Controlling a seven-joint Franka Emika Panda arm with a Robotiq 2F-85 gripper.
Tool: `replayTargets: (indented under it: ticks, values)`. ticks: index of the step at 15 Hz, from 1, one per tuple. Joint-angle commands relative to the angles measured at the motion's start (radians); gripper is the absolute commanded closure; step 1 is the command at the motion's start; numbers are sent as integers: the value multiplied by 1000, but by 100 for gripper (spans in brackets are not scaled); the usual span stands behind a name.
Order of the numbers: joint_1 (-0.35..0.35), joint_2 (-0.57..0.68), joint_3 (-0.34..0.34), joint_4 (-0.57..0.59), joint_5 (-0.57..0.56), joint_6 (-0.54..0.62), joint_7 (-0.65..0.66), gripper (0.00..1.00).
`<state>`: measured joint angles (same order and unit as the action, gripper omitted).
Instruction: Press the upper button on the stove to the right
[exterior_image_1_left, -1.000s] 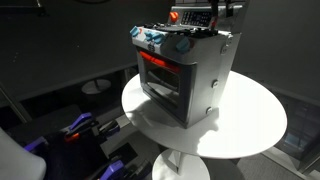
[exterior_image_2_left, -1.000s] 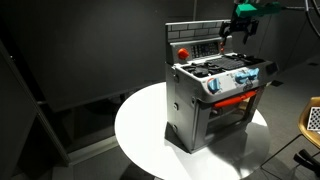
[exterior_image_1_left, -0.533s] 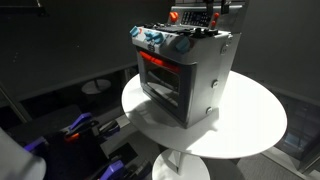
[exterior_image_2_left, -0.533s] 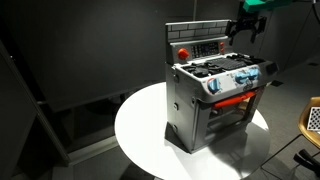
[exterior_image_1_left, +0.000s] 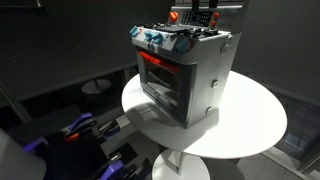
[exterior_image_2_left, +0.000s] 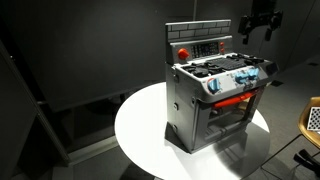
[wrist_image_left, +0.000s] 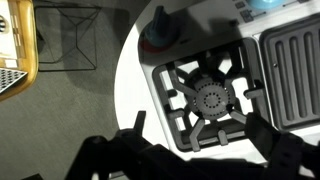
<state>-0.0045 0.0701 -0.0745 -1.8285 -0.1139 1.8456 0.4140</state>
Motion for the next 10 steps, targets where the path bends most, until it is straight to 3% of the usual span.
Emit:
replayTargets:
  ticks: [1, 10]
  values:
    - [-13, -116, 11, -113, 27, -4, -96, 0]
    - [-18, -372, 27, -352, 21, 94, -184, 0]
